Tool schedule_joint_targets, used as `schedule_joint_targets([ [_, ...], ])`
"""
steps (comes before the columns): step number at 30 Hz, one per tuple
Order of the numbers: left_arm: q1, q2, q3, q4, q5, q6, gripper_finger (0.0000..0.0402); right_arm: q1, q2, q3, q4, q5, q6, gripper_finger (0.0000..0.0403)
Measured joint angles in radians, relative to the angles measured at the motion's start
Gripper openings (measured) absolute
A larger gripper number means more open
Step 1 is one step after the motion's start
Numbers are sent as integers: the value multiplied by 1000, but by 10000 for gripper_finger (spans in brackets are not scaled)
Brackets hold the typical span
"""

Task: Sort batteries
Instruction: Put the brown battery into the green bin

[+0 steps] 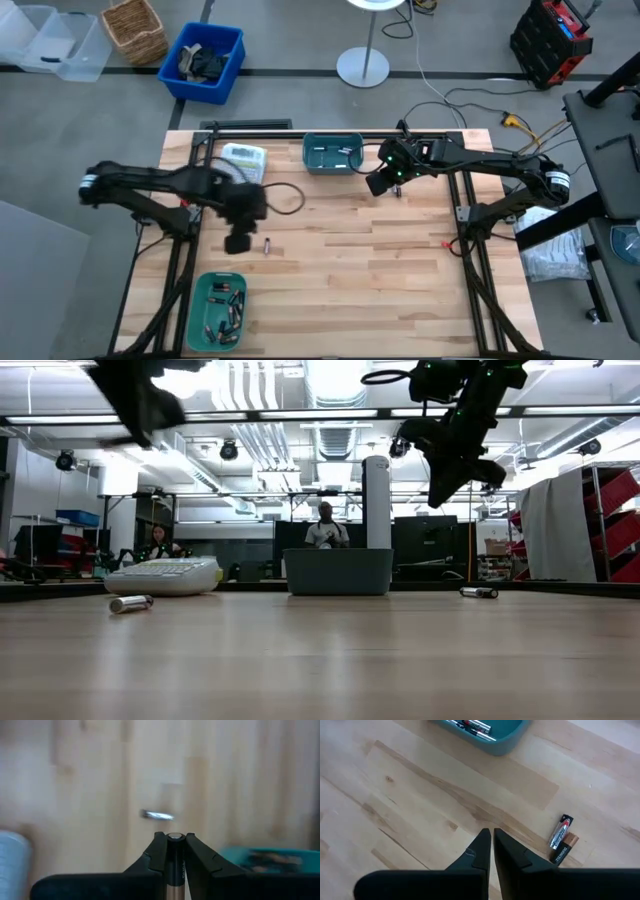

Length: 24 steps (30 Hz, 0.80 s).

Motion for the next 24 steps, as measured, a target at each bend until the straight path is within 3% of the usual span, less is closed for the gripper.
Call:
schedule_joint_targets([
  [5, -138, -154, -31, -22, 120, -159, 20, 0, 0, 0, 18, 1, -15, 12],
  [10, -374, -238, -41, -23, 136, -361, 20, 0, 0, 0, 21, 23, -29, 12],
  [17, -694, -225, -83, 55, 98, -591, 20, -3, 0, 0, 22, 27, -39, 12],
  [24, -786, -160, -197, 258, 61, -617, 25, -5, 0, 0, 27, 44, -51, 12],
])
